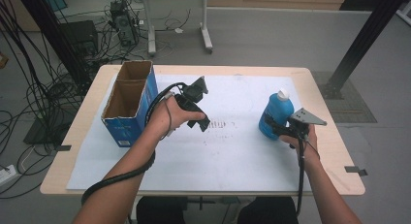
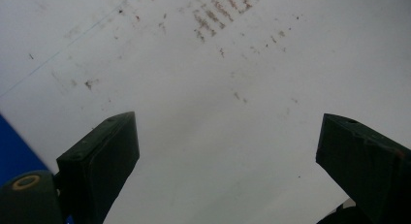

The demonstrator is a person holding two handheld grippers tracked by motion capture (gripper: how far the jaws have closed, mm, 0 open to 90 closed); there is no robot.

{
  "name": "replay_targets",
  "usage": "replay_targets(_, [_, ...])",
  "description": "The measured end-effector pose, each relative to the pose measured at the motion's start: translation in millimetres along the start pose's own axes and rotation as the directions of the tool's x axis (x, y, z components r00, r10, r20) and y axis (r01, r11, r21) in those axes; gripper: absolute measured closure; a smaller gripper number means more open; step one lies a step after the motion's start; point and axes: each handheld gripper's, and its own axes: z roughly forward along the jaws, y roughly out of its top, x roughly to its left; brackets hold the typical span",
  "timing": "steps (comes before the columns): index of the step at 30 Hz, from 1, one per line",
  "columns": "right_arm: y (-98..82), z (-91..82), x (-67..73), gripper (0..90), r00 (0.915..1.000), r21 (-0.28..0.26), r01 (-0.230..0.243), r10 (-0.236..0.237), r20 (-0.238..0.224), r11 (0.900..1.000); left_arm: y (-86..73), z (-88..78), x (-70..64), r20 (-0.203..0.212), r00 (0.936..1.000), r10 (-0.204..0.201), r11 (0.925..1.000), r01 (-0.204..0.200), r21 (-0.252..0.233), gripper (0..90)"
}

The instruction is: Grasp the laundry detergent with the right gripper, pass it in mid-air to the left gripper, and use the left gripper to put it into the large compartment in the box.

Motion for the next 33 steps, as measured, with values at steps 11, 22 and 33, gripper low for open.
replay_targets(11, [0.0, -0.1, 0.1, 43.8, 1.0, -0.001, 0.001, -0.001, 0.001, 1.0, 1.0, -0.5, -1.6, -0.003, 1.0, 0.003, 1.0, -0.003, 0.003, 8.6])
replay_targets(22, [0.1, -0.1, 0.0, 43.9, 1.0, 0.0, -0.004, 0.004, -0.001, 1.0, 1.0, -7.1, -1.8, 0.001, 0.9999, 0.017, 0.9998, -0.017, -0.008, 8.6])
replay_targets(33, [3.4, 0.9, 0.2, 44.5, 1.0, 0.02, -0.009, 0.009, 0.002, 1.0, -0.3, -15.1, -7.8, 0.005, 0.9975, 0.07, 0.9973, -0.07, -0.02, 8.2])
